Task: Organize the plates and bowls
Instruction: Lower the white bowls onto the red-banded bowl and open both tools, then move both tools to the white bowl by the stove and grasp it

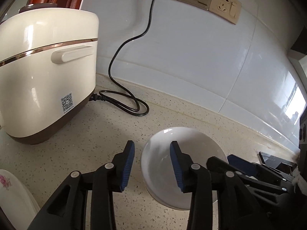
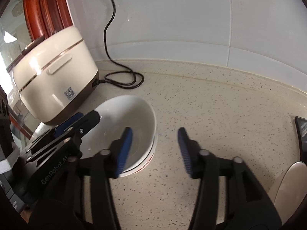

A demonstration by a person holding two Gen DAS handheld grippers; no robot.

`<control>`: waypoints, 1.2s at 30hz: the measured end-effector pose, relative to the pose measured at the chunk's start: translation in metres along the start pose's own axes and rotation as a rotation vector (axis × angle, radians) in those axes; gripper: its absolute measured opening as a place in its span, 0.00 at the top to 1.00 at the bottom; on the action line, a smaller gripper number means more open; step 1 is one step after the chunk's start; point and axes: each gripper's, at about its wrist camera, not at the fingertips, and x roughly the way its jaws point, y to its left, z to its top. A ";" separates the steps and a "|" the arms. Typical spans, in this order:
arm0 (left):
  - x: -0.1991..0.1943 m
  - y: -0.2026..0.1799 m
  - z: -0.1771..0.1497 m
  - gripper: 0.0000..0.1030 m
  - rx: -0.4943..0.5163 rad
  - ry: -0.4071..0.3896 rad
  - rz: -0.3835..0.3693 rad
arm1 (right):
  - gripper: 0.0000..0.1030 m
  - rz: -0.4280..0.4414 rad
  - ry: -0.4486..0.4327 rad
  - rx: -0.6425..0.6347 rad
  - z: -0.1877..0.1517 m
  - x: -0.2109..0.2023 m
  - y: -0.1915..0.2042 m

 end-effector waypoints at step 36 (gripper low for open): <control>-0.023 -0.032 -0.004 0.37 0.097 -0.137 -0.123 | 0.10 -0.134 -0.163 0.095 -0.005 -0.093 -0.062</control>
